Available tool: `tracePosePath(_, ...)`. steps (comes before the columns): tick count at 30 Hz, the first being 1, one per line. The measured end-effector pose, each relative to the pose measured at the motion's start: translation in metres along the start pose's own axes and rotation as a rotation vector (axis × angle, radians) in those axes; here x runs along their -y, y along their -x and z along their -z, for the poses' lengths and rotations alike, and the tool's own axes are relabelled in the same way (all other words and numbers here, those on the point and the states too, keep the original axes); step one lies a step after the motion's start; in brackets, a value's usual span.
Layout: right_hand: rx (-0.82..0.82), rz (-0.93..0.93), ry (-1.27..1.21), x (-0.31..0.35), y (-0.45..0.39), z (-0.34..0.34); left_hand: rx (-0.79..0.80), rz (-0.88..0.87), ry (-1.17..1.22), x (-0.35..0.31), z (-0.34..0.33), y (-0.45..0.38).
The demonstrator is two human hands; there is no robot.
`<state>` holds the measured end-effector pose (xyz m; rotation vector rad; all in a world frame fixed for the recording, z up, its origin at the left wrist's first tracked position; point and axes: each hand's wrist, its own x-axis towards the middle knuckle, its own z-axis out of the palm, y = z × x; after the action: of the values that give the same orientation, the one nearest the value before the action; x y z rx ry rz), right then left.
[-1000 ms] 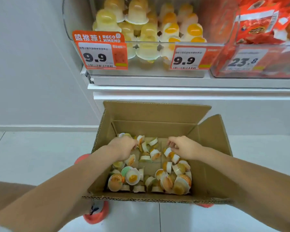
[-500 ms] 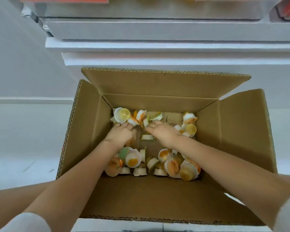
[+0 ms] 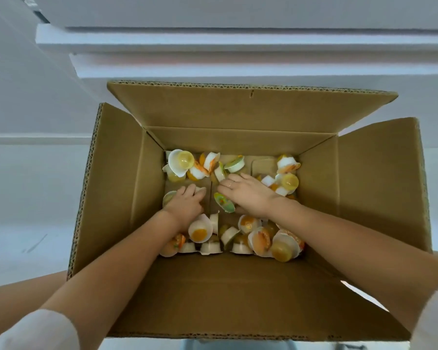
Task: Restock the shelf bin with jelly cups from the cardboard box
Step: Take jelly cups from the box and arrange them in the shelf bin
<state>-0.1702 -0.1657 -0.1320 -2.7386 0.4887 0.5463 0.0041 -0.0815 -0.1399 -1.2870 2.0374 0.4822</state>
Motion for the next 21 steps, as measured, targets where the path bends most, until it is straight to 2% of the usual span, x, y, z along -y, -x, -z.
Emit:
tracePosePath(4, -0.055, -0.297, -0.517, 0.005, 0.02, 0.005, -0.073, 0.101, 0.216, -0.002, 0.009, 0.003)
tracePosePath(6, -0.112, -0.377, -0.622, 0.002, 0.027, 0.008, -0.049, 0.162, 0.341, -0.002, 0.011, 0.01)
tracePosePath(9, -0.152, -0.435, -0.665, -0.005, 0.041, 0.018, 0.01, 0.157, 0.403, -0.009, 0.006, 0.02)
tracePosePath(13, -0.248, -0.473, -0.701, -0.01, 0.065, 0.037, 0.1, 0.209, 0.663, -0.021, 0.012, 0.03)
tracePosePath(15, -0.291, -0.487, -0.707, -0.009, 0.077, 0.046, 0.125, 0.23, 0.682, -0.023, 0.014, 0.037)
tracePosePath(17, -0.306, -0.489, -0.699, -0.008, 0.087, 0.053, 0.0, 0.212, 0.677, -0.019, 0.018, 0.047)
tracePosePath(18, -0.306, -0.487, -0.693, -0.007, 0.091, 0.057, -0.05, 0.273, 0.701, -0.012, 0.025, 0.052)
tracePosePath(21, -0.316, -0.46, -0.67, 0.001, 0.102, 0.079, -0.192, 0.401, 0.933, 0.009, 0.06, 0.063)
